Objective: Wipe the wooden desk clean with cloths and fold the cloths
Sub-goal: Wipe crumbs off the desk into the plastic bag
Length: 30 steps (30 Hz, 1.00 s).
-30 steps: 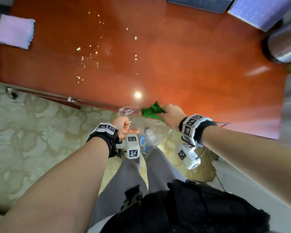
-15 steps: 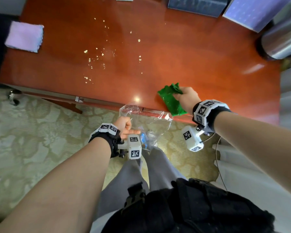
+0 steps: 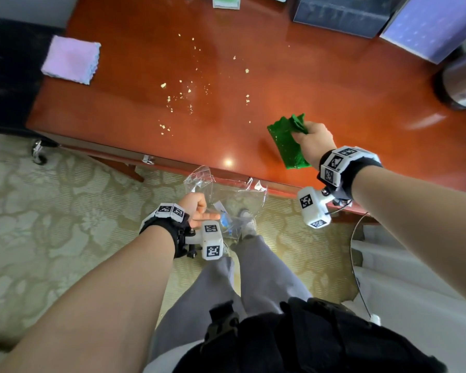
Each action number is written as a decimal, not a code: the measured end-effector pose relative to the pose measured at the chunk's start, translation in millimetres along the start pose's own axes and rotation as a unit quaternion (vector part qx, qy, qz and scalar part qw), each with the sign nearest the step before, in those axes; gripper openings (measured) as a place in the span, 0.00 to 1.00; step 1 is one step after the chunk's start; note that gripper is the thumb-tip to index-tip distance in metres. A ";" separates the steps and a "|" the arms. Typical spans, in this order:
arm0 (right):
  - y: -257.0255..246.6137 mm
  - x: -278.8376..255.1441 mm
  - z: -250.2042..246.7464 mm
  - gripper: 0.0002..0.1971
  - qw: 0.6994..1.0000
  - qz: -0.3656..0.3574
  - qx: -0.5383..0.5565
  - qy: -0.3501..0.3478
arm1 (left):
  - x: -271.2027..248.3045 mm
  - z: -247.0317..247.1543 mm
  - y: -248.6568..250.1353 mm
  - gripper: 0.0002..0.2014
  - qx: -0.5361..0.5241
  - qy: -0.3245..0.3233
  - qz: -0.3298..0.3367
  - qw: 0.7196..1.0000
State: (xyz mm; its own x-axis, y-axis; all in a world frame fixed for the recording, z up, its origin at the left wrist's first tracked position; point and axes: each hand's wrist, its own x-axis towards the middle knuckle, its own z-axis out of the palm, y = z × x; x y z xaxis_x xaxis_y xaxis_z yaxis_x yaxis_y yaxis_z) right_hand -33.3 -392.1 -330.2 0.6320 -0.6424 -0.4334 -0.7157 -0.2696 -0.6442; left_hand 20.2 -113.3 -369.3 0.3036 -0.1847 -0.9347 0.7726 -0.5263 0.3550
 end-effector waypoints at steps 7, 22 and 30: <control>-28.8 60.3 -1.4 0.15 0.999 -0.014 -0.019 0.039 | 9.5 -2.8 20.4 0.16 0.001 -0.003 -0.001 1.000; -145.5 217.8 14.9 0.24 0.979 -0.121 -0.130 0.097 | 37.3 -13.4 46.9 0.11 -0.065 0.025 -0.048 0.996; -137.0 238.0 63.6 0.25 0.938 -0.172 -0.280 -0.107 | 38.6 -12.1 44.7 0.12 -0.095 0.026 -0.054 0.994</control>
State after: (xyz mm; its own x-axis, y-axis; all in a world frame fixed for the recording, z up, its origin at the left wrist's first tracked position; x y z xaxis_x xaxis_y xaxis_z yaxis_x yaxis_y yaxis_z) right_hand 234.0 -462.4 -385.2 0.8571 -0.3048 -0.4154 -0.4637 -0.8077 -0.3642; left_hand 73.2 -133.9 -389.3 0.2369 -0.0904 -0.9673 0.8926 -0.3730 0.2535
